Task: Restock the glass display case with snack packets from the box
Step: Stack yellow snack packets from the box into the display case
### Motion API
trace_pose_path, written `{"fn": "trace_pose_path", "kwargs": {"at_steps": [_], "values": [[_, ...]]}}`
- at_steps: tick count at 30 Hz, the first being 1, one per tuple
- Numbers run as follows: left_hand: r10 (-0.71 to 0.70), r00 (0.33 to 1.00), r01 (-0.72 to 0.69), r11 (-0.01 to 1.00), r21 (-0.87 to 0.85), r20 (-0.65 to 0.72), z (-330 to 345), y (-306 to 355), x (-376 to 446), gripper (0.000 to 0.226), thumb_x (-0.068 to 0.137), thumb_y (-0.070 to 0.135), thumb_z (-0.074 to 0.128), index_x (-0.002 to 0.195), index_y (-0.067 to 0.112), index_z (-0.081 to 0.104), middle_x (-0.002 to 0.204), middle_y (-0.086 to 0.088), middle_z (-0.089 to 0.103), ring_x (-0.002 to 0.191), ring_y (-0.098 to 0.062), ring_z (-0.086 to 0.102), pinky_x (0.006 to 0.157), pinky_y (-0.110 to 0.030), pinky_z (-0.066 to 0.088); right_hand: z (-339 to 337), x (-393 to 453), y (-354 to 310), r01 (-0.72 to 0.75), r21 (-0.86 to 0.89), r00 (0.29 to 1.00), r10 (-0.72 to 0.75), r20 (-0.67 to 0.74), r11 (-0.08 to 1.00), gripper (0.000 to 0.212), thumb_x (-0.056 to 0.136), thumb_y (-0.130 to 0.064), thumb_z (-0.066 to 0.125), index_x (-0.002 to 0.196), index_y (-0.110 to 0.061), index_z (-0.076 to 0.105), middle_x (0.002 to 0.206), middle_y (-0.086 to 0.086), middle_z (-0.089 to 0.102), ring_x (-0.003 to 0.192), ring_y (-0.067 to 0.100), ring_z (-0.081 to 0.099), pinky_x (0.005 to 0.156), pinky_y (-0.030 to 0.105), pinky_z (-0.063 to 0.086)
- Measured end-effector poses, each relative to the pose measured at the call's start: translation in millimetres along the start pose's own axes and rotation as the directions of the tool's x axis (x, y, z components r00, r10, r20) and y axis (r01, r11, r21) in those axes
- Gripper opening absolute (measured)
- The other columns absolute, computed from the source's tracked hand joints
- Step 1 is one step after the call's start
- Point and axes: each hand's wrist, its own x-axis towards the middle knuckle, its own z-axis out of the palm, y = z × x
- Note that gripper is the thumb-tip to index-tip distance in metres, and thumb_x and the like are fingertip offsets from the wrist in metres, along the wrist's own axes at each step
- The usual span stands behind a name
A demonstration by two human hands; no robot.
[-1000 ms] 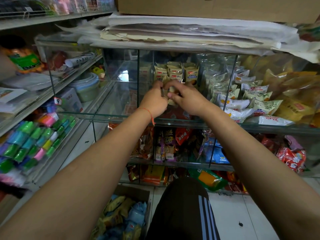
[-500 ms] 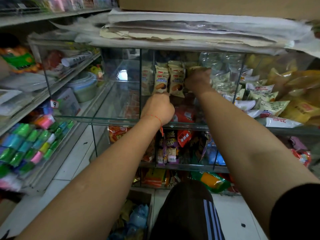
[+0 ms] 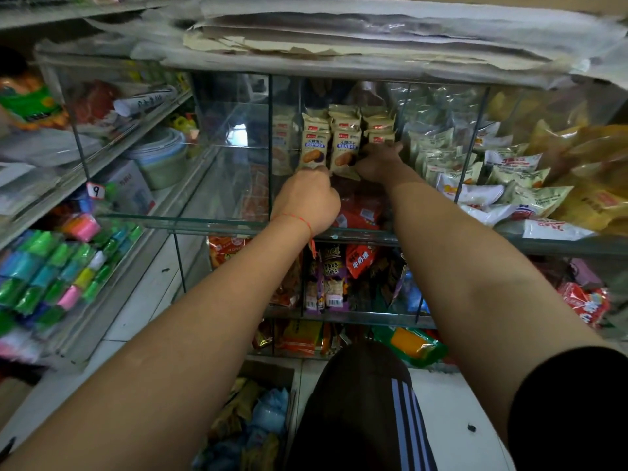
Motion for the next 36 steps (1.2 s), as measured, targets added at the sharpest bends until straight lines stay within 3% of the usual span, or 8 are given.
{"fn": "trace_pose_path", "kwargs": {"at_steps": [11,18,22,25,27,30,33,36], "values": [[0.02,1.0,-0.02,1.0,0.004,-0.012,6.9,-4.6,0.9,0.027,0.09,0.017,0.042,0.104,0.009,0.064,0.106,-0.014,0.064,0.096,-0.032,0.06,0.078,-0.035,0.051,6.9,8.7,0.6,-0.082,-0.003,0.996,0.081,-0.041,0.997,0.052,0.087,-0.035,0.043,0.135,-0.016,0.049,0.139,0.021,0.043,0.127,0.038,0.039,0.105,0.045,0.029],[0.231,0.932,-0.234,0.972,0.023,-0.278,-0.5,3.5,-12.2,0.023,0.085,0.023,0.049,0.081,0.008,0.066,0.083,-0.01,0.064,0.073,-0.029,0.06,0.058,-0.033,0.047,-28.0,-51.1,-22.1,0.012,0.079,0.951,0.013,-0.308,0.997,0.041,0.091,-0.026,0.046,0.124,-0.007,0.059,0.132,0.023,0.05,0.125,0.037,0.043,0.1,0.037,0.04],[0.482,0.746,-0.482,0.867,0.126,-0.46,8.6,-11.9,-77.2,0.017,0.08,0.02,0.054,0.065,0.012,0.057,0.064,-0.004,0.052,0.056,-0.019,0.048,0.049,-0.024,0.027,-32.5,-147.3,-52.3,0.271,0.053,0.705,-0.16,-0.691,0.961,0.03,0.088,-0.023,0.048,0.107,-0.006,0.064,0.11,0.017,0.059,0.097,0.036,0.059,0.075,0.038,0.048],[0.284,0.942,-0.266,0.957,0.115,-0.181,48.2,-66.2,-131.6,0.022,0.084,0.032,0.052,0.071,0.016,0.06,0.072,-0.003,0.059,0.063,-0.021,0.059,0.051,-0.023,0.029,8.1,-199.7,-71.8,0.475,-0.126,0.458,-0.367,-0.81,0.871,0.018,0.081,-0.018,0.051,0.084,-0.004,0.062,0.085,0.015,0.058,0.073,0.032,0.056,0.057,0.036,0.042],[-0.086,0.99,0.07,0.988,0.14,0.111,75.0,-111.8,-160.5,0.028,0.088,0.04,0.05,0.09,0.016,0.064,0.095,-0.007,0.065,0.086,-0.026,0.064,0.061,-0.029,0.042,53.0,-226.1,-84.4,0.588,-0.195,0.415,-0.5,-0.76,0.785,0.012,0.08,-0.016,0.055,0.076,-0.005,0.058,0.077,0.014,0.054,0.066,0.031,0.051,0.051,0.036,0.037],[-0.357,0.867,0.305,0.932,0.197,0.346,102.8,-174.9,-198.1,0.034,0.09,0.042,0.048,0.101,0.014,0.065,0.109,-0.012,0.065,0.098,-0.03,0.062,0.077,-0.035,0.05,139.8,-248.3,-98.8,0.722,-0.224,0.436,-0.682,-0.587,0.655,0.009,0.079,-0.016,0.058,0.076,-0.007,0.056,0.077,0.014,0.053,0.064,0.032,0.05,0.05,0.036,0.035],[-0.472,0.763,0.411,0.882,0.232,0.442,127.7,-231.6,-246.2,0.036,0.091,0.039,0.049,0.104,0.009,0.065,0.11,-0.015,0.065,0.1,-0.033,0.062,0.078,-0.035,0.048,239.2,-258.0,-108.9,0.714,-0.095,0.652,-0.709,-0.269,0.694,0.013,0.083,-0.018,0.06,0.085,-0.006,0.059,0.086,0.015,0.055,0.069,0.034,0.055,0.049,0.033,0.033],[-0.552,0.606,0.508,0.822,0.255,0.573,154.6,-281.2,-302.3,0.032,0.092,0.033,0.053,0.105,0.006,0.063,0.112,-0.017,0.063,0.102,-0.034,0.06,0.077,-0.034,0.046,332.5,-263.6,-110.2,0.485,0.018,0.817,-0.46,0.348,0.874,0.027,0.091,-0.022,0.052,0.113,-0.007,0.058,0.111,0.017,0.055,0.096,0.036,0.058,0.064,0.034,0.041]]}}
